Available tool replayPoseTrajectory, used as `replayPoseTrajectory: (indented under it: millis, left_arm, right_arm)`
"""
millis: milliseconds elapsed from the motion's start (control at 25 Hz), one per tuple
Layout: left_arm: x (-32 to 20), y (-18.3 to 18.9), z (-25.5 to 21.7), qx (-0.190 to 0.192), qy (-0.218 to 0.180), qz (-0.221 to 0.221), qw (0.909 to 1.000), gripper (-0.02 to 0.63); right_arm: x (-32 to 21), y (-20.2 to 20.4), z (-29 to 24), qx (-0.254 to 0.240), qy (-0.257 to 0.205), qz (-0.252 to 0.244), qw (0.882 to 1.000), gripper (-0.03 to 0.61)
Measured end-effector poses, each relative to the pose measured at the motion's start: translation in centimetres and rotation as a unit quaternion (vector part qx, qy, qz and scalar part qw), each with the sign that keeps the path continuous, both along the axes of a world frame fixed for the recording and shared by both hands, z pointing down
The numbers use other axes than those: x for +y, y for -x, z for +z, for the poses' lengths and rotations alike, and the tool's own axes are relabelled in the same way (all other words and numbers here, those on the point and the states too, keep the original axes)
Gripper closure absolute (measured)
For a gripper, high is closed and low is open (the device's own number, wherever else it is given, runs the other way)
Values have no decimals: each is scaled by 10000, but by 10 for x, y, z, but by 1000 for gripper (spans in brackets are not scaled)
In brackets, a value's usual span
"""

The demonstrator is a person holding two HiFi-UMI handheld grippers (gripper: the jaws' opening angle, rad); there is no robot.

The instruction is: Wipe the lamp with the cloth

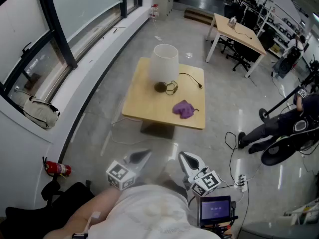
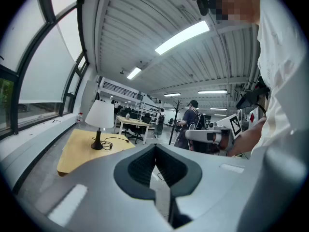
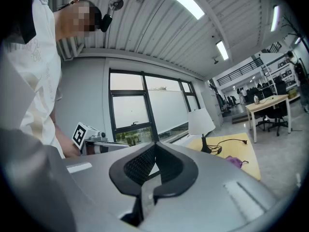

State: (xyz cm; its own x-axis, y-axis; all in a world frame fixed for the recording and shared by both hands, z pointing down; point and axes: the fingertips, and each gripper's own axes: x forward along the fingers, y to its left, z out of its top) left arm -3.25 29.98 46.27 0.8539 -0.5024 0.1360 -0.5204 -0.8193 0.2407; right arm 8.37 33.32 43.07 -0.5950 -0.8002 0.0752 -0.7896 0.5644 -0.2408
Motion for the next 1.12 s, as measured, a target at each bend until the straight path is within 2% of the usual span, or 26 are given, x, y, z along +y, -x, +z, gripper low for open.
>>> replayPoseTrajectory:
  millis: [400, 760, 1120]
  left_arm:
    - [4, 1, 4, 2, -10, 36, 10000, 612]
    - [10, 0, 8, 51, 107, 19, 9999, 612]
    - [-3, 5, 13, 17, 59, -60, 10000, 612]
  right_arm:
    - [5, 7, 4, -28, -1, -48, 10000, 566]
    - [1, 13, 12, 221, 153, -109, 9996, 566]
    - [-13, 21, 20, 439, 353, -150, 9983, 566]
